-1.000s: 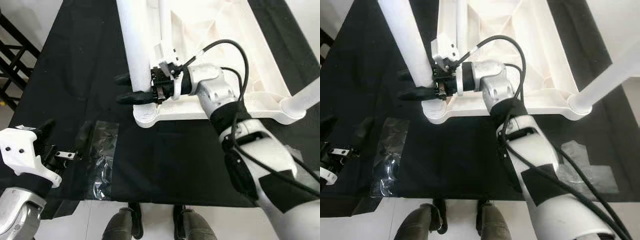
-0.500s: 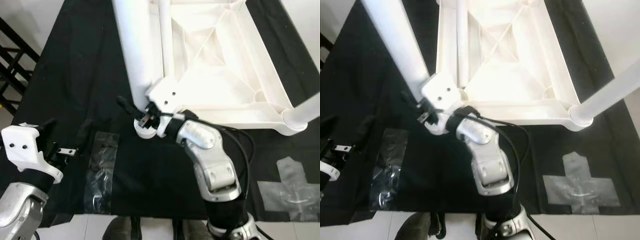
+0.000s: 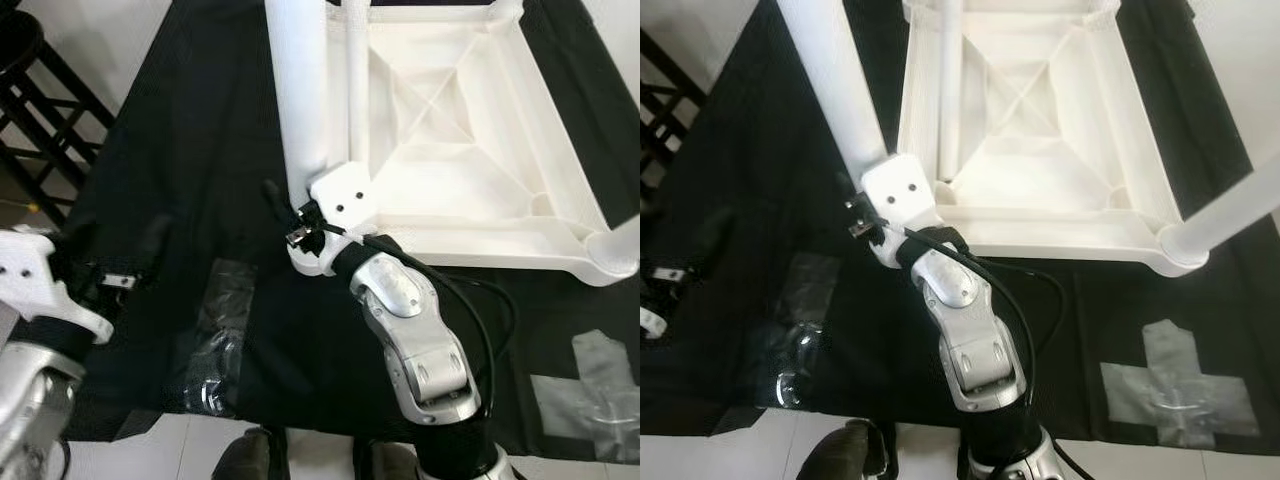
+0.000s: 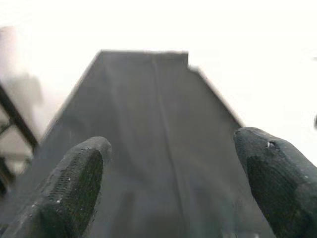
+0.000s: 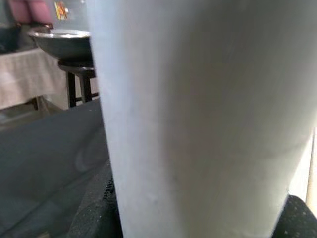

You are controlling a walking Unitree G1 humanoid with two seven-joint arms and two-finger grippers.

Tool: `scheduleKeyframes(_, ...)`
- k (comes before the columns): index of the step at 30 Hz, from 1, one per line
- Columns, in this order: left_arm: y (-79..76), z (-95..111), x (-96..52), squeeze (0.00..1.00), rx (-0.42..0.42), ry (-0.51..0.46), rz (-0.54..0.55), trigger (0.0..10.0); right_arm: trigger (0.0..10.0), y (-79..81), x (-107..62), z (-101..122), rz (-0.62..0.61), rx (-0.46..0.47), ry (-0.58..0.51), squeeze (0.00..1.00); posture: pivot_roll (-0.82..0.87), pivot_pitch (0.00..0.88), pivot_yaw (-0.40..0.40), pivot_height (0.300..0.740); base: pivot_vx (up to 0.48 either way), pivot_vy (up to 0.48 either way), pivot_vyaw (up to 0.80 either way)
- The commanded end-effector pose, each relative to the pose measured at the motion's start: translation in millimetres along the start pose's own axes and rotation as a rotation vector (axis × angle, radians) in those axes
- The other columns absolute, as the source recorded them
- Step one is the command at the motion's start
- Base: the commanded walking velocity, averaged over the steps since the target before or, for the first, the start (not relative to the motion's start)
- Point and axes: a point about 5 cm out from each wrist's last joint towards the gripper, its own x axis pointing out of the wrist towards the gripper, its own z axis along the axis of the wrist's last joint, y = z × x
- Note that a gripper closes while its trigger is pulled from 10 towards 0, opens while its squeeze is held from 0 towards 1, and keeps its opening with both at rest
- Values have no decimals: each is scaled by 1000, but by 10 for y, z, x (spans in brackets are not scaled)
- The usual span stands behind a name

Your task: Building children table

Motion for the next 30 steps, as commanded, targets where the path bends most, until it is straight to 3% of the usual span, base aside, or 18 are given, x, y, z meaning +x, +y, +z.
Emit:
scheduleKeyframes(1,35,145,46,0,-13,-39,-58,10000,10000,218,-215,-806,-49,185,453,0,23,297,9,740,0,0,0)
scheduleKeyframes(7,-7,421,230,0,-51,-131,-187,10000,10000,205,-157,-791,-70,183,436,0,12,278,27,740,0,0,0)
scheduleKeyframes(8,-86,587,345,0,-75,-174,-307,10000,10000,195,-128,-784,-93,186,424,0,12,271,28,740,0,0,0)
scheduleKeyframes(9,-86,587,345,0,-75,-174,-307,10000,10000,195,-128,-784,-93,186,424,0,12,271,28,740,0,0,0)
scheduleKeyframes(11,-151,698,428,0,-110,-200,-407,10000,10000,182,-105,-782,-106,185,416,0,11,263,34,740,0,0,0)
scheduleKeyframes(17,-245,836,570,0,-213,-218,-592,10000,10000,148,-32,-728,-140,209,346,0,9,246,42,740,0,0,0)
scheduleKeyframes(19,-346,839,613,0,-266,-177,-721,10000,10000,136,-10,-721,-143,210,330,0,7,237,47,740,0,0,0)
scheduleKeyframes(21,-377,827,624,0,-285,-154,-760,10000,10000,135,-3,-725,-142,210,329,0,7,236,48,740,0,0,0)
scheduleKeyframes(22,-421,795,638,1000,-307,-121,-802,10000,10000,136,4,-724,-139,207,324,0,6,231,51,740,0,0,0)
scheduleKeyframes(23,-464,732,645,1000,-334,-57,-856,10000,10000,151,14,-721,-129,201,317,0,4,228,59,740,0,0,0)
scheduleKeyframes(28,-539,579,643,1000,-355,84,-965,10000,10000,205,29,-712,-101,197,302,0,4,222,66,740,0,0,0)
scheduleKeyframes(30,-539,579,643,1000,-355,84,-965,10000,10000,205,29,-712,-101,197,302,0,4,222,66,740,0,0,0)
